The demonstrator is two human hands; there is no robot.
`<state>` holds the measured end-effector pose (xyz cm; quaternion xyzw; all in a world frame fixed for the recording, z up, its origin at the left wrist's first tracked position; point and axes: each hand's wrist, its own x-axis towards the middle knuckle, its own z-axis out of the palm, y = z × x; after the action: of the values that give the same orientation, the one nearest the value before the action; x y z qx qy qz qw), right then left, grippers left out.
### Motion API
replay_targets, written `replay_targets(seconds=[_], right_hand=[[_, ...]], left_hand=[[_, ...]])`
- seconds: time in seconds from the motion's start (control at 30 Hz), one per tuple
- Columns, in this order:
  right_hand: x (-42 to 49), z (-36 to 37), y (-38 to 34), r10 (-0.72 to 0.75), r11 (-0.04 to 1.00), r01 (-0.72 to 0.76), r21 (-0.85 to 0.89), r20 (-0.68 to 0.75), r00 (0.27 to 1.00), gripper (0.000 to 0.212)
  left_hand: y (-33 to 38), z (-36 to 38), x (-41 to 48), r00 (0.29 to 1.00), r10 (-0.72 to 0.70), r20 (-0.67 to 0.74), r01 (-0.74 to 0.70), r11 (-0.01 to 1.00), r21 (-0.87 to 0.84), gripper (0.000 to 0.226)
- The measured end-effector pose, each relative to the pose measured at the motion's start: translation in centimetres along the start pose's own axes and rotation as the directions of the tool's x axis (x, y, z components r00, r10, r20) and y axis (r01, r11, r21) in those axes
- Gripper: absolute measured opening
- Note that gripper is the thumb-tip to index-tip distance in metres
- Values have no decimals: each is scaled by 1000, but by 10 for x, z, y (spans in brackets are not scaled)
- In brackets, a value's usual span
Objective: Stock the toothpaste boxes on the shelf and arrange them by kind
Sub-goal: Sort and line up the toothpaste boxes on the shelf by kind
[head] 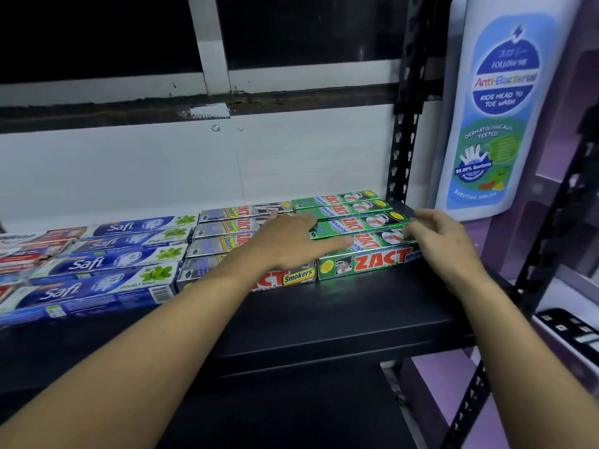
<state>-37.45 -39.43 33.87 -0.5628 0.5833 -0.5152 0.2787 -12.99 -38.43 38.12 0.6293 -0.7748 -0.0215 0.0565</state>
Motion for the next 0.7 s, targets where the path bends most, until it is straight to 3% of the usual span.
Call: replay_targets(seconds=[0.17, 0.37, 0.5, 0.7], right_hand=[[1, 0, 4, 13, 1000, -14, 13, 24, 1000, 49], [24, -11, -15, 101, 989, -107, 100, 64, 993, 31], [35, 0, -19, 110, 980, -147, 134, 247, 963, 25], [45, 0, -6, 179, 917, -249, 312, 237, 955, 44]], left_hand=[[1, 1, -1, 1000, -6, -12, 7, 1000, 18, 107], [0, 1, -2, 1000, 1, 6, -1, 999, 40, 104], [2, 0, -3, 1000, -1, 8, 1, 999, 38, 104], [3, 0, -3, 1000, -9, -19, 9, 1000, 11, 101]])
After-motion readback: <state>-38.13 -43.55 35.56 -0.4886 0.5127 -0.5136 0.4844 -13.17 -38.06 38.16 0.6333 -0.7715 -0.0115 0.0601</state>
